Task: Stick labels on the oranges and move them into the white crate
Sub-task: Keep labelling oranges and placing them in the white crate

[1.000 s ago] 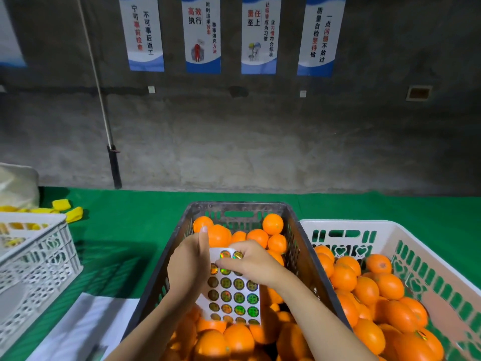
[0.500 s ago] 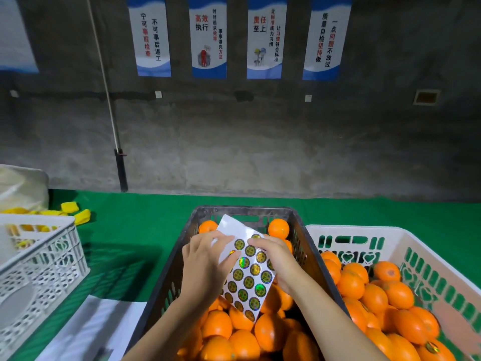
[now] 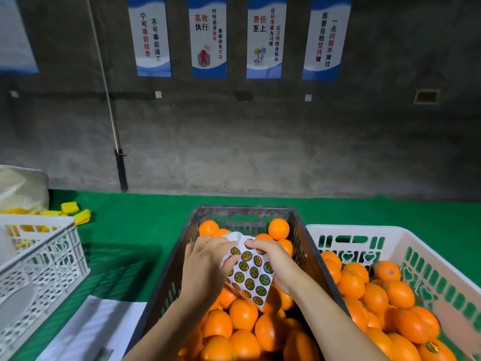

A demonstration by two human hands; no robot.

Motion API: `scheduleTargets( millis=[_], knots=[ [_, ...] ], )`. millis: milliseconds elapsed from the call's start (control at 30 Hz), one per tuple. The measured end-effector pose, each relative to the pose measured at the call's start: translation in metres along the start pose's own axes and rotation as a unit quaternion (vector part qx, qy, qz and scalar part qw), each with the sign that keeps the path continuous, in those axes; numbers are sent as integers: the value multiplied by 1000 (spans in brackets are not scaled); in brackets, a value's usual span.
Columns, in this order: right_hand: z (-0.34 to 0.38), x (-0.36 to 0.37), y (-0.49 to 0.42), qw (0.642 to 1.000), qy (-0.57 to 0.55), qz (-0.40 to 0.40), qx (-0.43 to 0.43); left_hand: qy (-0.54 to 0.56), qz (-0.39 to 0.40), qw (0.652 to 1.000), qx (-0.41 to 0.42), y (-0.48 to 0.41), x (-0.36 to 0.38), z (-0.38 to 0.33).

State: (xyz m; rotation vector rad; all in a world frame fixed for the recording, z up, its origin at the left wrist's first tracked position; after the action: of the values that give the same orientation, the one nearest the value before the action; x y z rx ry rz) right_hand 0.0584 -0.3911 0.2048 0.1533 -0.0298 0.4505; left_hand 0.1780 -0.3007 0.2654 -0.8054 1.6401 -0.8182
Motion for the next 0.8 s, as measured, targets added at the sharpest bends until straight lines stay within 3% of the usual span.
scheduleTargets(
  millis=[367,567,800],
  knots=[
    [-6,-4,-1,1000,-19,-7,24,38,38,998,-26,-2,1,0],
    [-9,-3,0,999,-21,-13,43,38,11,999,8,-2,-4,-6],
    [-10,-3,0,999,2,-18,37,67,31,997,-23,-2,-1,-1]
  ],
)
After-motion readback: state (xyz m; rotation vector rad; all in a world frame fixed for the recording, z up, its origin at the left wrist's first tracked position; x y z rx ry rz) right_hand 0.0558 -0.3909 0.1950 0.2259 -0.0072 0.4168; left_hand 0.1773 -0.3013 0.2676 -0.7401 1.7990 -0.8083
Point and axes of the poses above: each hand's wrist, its own y-axis away from the middle knuckle, its own x-axis out of the palm, z = x × y, the point moved 9 cm from there along -y, towards the middle knuckle, and after that the axes turned 7 degrees about -z, right-handed, at the moved point
